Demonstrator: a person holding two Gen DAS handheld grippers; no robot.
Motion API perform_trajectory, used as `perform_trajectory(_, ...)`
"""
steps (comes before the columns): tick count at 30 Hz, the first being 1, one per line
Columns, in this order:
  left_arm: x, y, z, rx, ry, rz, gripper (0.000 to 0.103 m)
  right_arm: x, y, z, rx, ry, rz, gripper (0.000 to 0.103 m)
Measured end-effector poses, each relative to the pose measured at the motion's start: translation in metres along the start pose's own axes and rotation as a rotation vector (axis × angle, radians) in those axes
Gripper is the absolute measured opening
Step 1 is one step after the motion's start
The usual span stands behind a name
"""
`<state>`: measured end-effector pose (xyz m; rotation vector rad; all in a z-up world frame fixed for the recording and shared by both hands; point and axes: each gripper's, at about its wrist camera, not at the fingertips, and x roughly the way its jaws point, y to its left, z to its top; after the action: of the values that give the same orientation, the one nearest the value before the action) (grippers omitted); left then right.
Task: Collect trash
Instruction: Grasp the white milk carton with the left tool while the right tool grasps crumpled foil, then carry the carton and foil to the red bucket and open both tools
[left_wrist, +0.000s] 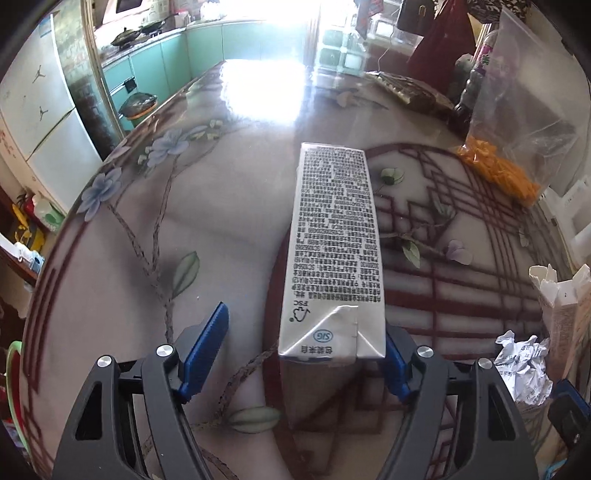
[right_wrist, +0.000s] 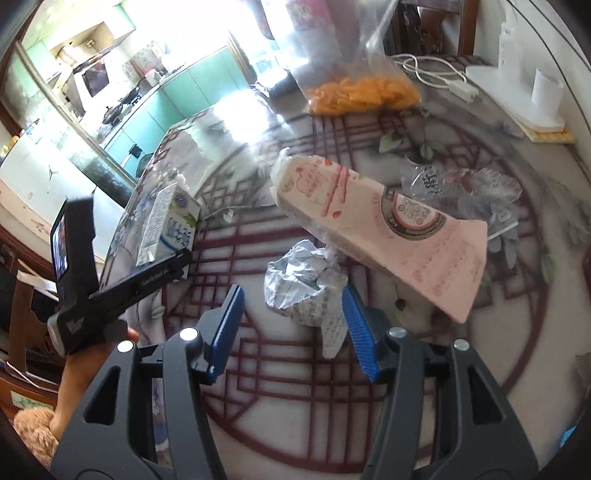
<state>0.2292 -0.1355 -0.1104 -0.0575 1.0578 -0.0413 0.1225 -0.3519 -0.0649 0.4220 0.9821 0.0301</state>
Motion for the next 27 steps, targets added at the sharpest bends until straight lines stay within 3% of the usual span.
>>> perform_trajectory(2,0.0,-0.001,-0.001,0.015,0.001,-0.004,0.07,0.005,-0.002,-0.001,0.02,0.007,0.013,0.053)
perform_trajectory(3,0.0,-0.001,-0.002,0.02,-0.003,-0.003,0.063,0.009,-0.003,-0.001,0.024,0.007,0.008,0.053)
perform_trajectory(4,-0.002,-0.002,-0.002,0.028,-0.009,-0.009,0.05,0.011,-0.002,-0.002,0.02,0.009,0.004,0.053)
perform_trajectory(6,-0.004,0.0,-0.003,0.048,-0.006,-0.018,0.038,0.014,-0.003,-0.002,0.006,0.015,-0.007,0.046)
perform_trajectory(16,-0.043,0.025,-0.039,0.091,0.009,-0.097,0.036,0.008,0.004,-0.009,-0.019,0.062,0.026,0.042)
perform_trajectory(20,-0.081,0.043,-0.067,0.13,-0.017,-0.125,0.036,-0.006,0.014,-0.017,-0.041,0.064,0.055,0.042)
perform_trajectory(27,-0.132,0.094,-0.127,0.098,-0.007,-0.184,0.036,-0.028,0.044,-0.046,-0.123,0.11,0.096,0.042)
